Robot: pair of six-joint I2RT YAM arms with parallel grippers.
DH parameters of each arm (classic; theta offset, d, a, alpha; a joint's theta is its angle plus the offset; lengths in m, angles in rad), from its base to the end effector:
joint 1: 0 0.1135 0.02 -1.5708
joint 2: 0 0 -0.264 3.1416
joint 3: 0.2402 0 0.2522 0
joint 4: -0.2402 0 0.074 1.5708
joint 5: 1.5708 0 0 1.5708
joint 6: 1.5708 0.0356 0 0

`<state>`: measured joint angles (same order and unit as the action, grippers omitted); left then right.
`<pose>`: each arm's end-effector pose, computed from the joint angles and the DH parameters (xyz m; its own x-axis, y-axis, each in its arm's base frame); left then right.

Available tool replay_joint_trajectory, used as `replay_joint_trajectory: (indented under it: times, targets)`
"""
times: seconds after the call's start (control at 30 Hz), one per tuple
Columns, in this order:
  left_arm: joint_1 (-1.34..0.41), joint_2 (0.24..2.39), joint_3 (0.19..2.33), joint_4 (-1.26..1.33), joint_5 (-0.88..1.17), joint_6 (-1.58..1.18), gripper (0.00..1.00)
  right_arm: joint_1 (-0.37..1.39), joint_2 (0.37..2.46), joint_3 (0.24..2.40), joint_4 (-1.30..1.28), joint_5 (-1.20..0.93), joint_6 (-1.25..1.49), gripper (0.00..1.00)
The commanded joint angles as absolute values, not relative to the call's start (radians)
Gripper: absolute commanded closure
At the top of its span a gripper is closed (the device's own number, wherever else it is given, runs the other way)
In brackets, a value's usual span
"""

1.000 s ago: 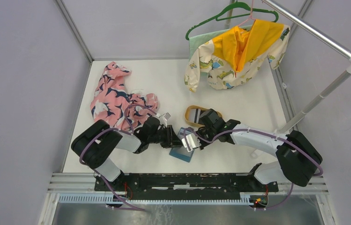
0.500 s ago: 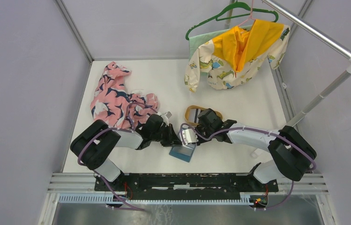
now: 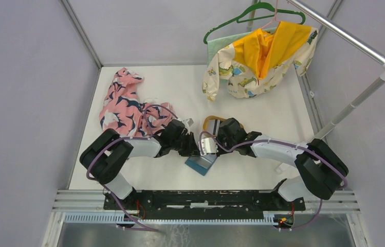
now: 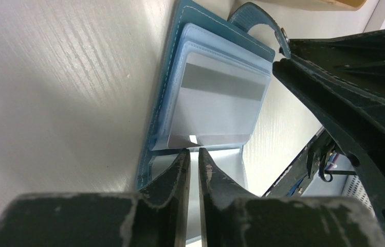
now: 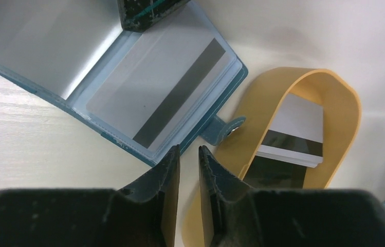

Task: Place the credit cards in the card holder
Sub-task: Insert the credit card into the card holder.

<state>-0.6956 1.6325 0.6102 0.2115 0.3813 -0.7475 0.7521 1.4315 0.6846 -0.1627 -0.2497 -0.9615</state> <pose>0.2133 -0.1953 0.1217 -0.9462 -0.0320 -0.3219 0.2023 0.7178 -0.6662 0.1915 0.1912 0.1669 0.3039 -0.8038 -0.5114 -0.9149 -0.0965 -0.3919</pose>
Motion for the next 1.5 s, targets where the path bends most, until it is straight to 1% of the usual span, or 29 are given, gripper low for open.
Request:
replay_joint_trajectory:
  times: [0.0,0.13,0.27,0.43,0.57,0.67,0.77,0.87,0.93,0.97,1.0,1.03,1.07,1.1,1.13,1.17,1.2,1.23,1.33,1.47]
  targets:
    - [-0.692,1.605,0.594,0.104,0.25,-0.649,0.8,0.749,1.462,0.706,-0.136,-0.191,-0.921,0.76]
    - [-0.695,1.558,0.573,0.115,0.246,-0.657,0.78,0.75,1.489,0.714,-0.165,-0.162,-0.941,0.8]
    - [-0.697,1.501,0.551,0.132,0.245,-0.672,0.76,0.75,1.52,0.737,-0.238,-0.235,-0.961,0.83]
    - [-0.698,1.482,0.522,0.127,0.254,-0.687,0.76,0.75,1.515,0.738,-0.296,-0.321,-0.953,0.84]
    - [-0.699,1.514,0.515,0.14,0.262,-0.685,0.77,0.753,1.477,0.715,-0.334,-0.438,-0.959,0.84]
    - [-0.699,1.546,0.527,0.151,0.268,-0.681,0.77,0.754,1.434,0.693,-0.34,-0.48,-0.955,0.83]
    - [-0.698,1.574,0.55,0.153,0.266,-0.672,0.77,0.752,1.37,0.685,-0.314,-0.451,-0.942,0.81]
    - [-0.699,1.595,0.57,0.156,0.265,-0.658,0.78,0.747,1.291,0.689,-0.27,-0.366,-0.918,0.78]
    - [-0.698,1.602,0.578,0.16,0.267,-0.65,0.78,0.732,1.215,0.671,-0.207,-0.324,-0.895,0.72]
    - [-0.699,1.603,0.578,0.164,0.27,-0.647,0.78,0.724,1.174,0.655,-0.173,-0.296,-0.874,0.67]
    - [-0.698,1.603,0.578,0.169,0.271,-0.644,0.78,0.709,1.137,0.642,-0.138,-0.287,-0.848,0.59]
    - [-0.699,1.599,0.575,0.176,0.272,-0.642,0.78,0.682,1.12,0.636,-0.12,-0.316,-0.799,0.42]
    - [-0.7,1.597,0.572,0.182,0.272,-0.641,0.78,0.654,1.117,0.634,-0.115,-0.401,-0.727,0.23]
    - [-0.701,1.591,0.568,0.19,0.273,-0.641,0.78,0.621,1.135,0.633,-0.125,-0.507,-0.663,0.08]
    - [-0.702,1.585,0.565,0.197,0.274,-0.641,0.78,0.599,1.17,0.637,-0.147,-0.67,-0.611,0.05]
    - [-0.704,1.581,0.562,0.204,0.275,-0.641,0.78,0.588,1.222,0.66,-0.198,-0.79,-0.597,0.05]
    - [-0.707,1.574,0.559,0.211,0.276,-0.643,0.78,0.587,1.262,0.682,-0.231,-0.88,-0.592,0.08]
    - [-0.708,1.569,0.555,0.221,0.276,-0.646,0.78,0.589,1.294,0.691,-0.228,-0.913,-0.568,0.1]
    - [-0.717,1.568,0.548,0.25,0.279,-0.659,0.78,0.596,1.299,0.63,-0.088,-0.898,-0.464,0.11]
    - [-0.741,1.6,0.551,0.282,0.279,-0.675,0.78,0.596,1.312,0.59,0.03,-0.78,-0.273,0.22]
